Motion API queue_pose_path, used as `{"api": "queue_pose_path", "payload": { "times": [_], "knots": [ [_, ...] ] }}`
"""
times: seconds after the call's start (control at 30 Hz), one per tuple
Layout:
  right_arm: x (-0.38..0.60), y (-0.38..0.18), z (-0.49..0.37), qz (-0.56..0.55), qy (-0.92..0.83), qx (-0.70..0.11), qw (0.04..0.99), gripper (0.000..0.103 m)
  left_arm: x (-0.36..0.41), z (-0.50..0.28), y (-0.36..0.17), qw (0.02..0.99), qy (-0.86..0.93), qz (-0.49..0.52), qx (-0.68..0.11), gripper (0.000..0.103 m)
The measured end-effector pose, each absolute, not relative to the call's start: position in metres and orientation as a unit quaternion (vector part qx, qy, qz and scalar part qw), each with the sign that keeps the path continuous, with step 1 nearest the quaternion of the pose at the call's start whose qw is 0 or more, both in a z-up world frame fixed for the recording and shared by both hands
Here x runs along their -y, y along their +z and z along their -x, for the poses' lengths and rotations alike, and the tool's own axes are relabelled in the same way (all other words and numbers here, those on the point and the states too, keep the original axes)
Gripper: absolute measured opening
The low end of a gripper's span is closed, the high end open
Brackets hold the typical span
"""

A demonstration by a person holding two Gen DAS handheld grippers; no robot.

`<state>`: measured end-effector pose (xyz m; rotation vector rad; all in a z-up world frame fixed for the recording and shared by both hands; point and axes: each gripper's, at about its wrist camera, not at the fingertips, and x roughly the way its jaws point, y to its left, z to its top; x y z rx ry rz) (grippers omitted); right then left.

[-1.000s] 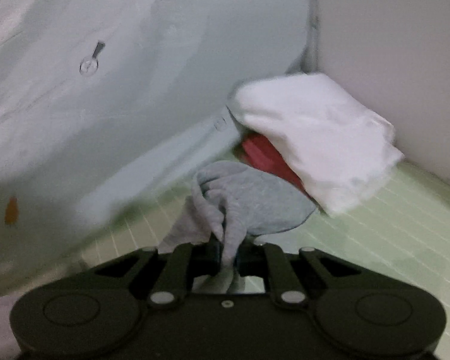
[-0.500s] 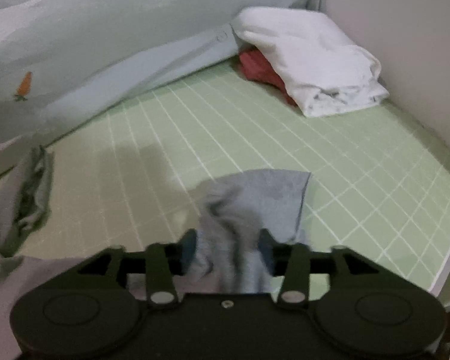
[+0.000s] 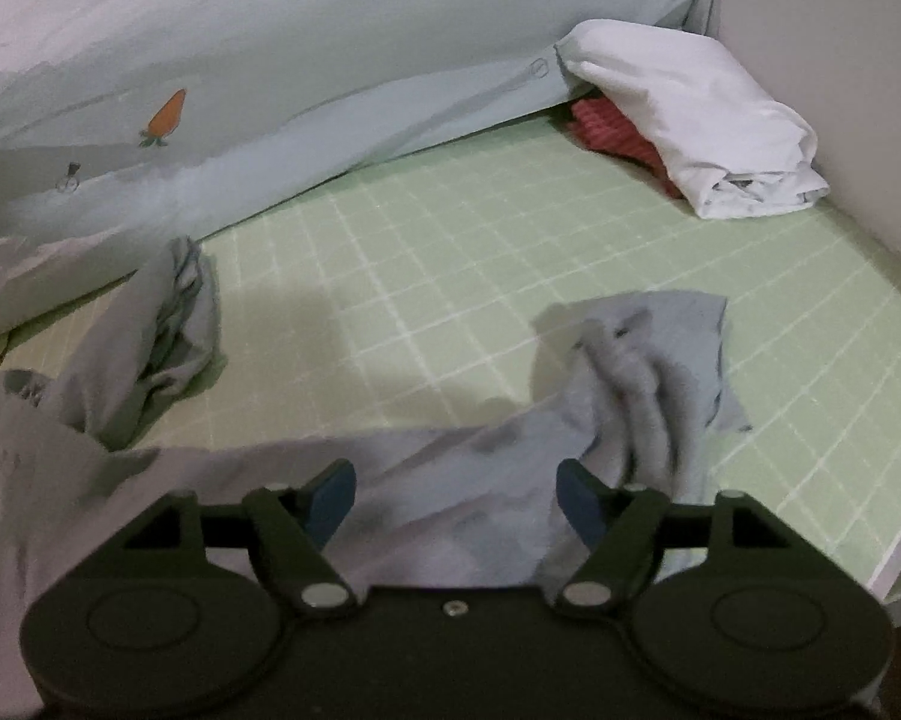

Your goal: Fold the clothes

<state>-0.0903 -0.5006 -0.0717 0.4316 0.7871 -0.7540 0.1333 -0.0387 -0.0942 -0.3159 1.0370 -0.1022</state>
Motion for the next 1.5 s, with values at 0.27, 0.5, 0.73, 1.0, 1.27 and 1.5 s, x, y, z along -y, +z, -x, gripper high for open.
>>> {"api": "queue_pose_path", "payload": {
  "times": [0.27,0.5,0.73,1.0,1.27,1.5],
  "knots": [
    [0.464,-0.077,0.08,-0.209,-0.375,-0.386,0.817,0.075,0.011,-0.15,-0.097,0.869,-0.036,0.118,-0.48,0.002],
    [0.458,-0.082,0.086,-0.221,-0.377,-0.383,0.814,0.075,-0.045,-0.146,-0.089,0.881,0.052,0.109,-0.457,0.005],
    [0.494,-0.083,0.122,-0.23,-0.4,-0.371,0.806,0.078,-0.027,-0.099,-0.07,0.888,0.105,0.147,-0.423,0.057],
    [0.584,-0.097,0.165,-0.247,-0.425,-0.358,0.794,0.077,0.053,-0.037,-0.061,0.891,0.094,0.134,-0.423,0.069],
    [0.661,-0.119,0.156,-0.244,-0.372,-0.358,0.821,0.077,0.146,0.008,-0.054,0.894,0.07,0.088,-0.433,0.085],
    [0.696,-0.135,0.14,-0.24,-0.288,-0.376,0.847,0.055,0.201,0.024,-0.053,0.894,0.076,0.085,-0.433,0.086]
  ]
}}
